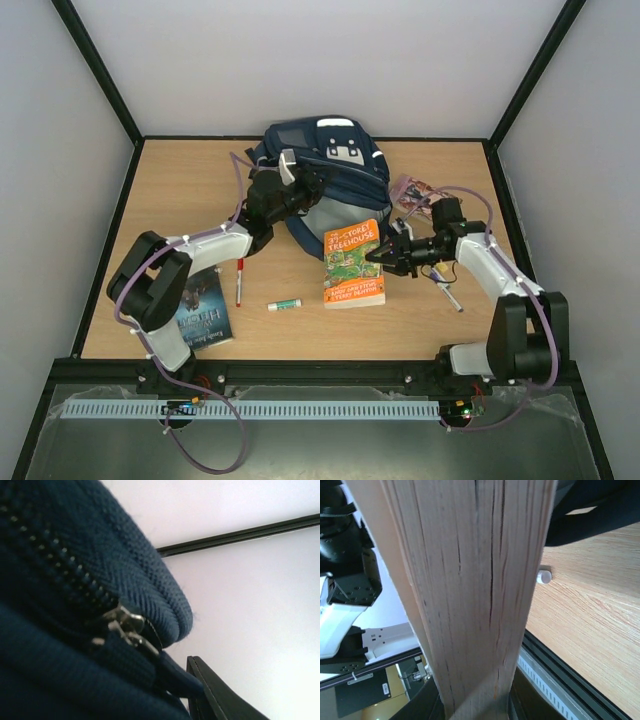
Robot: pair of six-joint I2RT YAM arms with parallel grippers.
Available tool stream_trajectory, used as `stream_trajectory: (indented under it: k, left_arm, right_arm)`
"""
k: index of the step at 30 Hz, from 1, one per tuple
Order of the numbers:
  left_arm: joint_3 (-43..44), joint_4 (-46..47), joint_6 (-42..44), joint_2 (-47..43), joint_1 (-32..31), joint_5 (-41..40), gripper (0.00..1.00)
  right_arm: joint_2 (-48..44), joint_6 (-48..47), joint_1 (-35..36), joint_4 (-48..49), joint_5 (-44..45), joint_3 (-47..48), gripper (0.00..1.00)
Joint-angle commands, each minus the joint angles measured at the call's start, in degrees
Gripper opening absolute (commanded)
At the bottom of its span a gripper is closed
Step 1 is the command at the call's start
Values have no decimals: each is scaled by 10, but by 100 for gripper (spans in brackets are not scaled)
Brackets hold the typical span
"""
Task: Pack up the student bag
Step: Place the book in the student bag.
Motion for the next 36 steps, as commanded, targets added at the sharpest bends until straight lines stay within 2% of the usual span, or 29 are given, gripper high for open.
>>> stream_trajectory:
  k: [1,6,11,15,18,21,23,26,33,36]
  left_arm:
    - [12,130,-12,-57,-4,15,30]
    - [-15,206,-55,-70,-5,26,28]
    - [-36,210,-70,-98,-6,31,26]
    - [-55,179,-56,-125,-5,28,23]
    - [-77,131,-41,-145,-5,18,22]
    - [-108,88,-20,-168,-6,9,22]
    - [-130,86,-21,-178,-3,11,22]
    - [-148,76,-21,-189,0,18,22]
    - [-160,41,-9,-207,14,24,21]
    - [-168,33,-8,-207,24,32,21]
  right_arm:
    - [39,41,17,49,-54,29,1]
    - [87,32,33,88,-41,57,1]
    - [141,55,38,165,-37,61,1]
    - [165,127,38,247,-68,56,1]
    - [170,100,38,234,-87,85,1]
    - [169,71,38,220,-59,107,1]
    - [171,116,39,277,-47,95,1]
    - [203,122,43,312,-14,107,1]
    - [304,111,75,296,3,162,1]
    - [338,46,89,220,26,214,1]
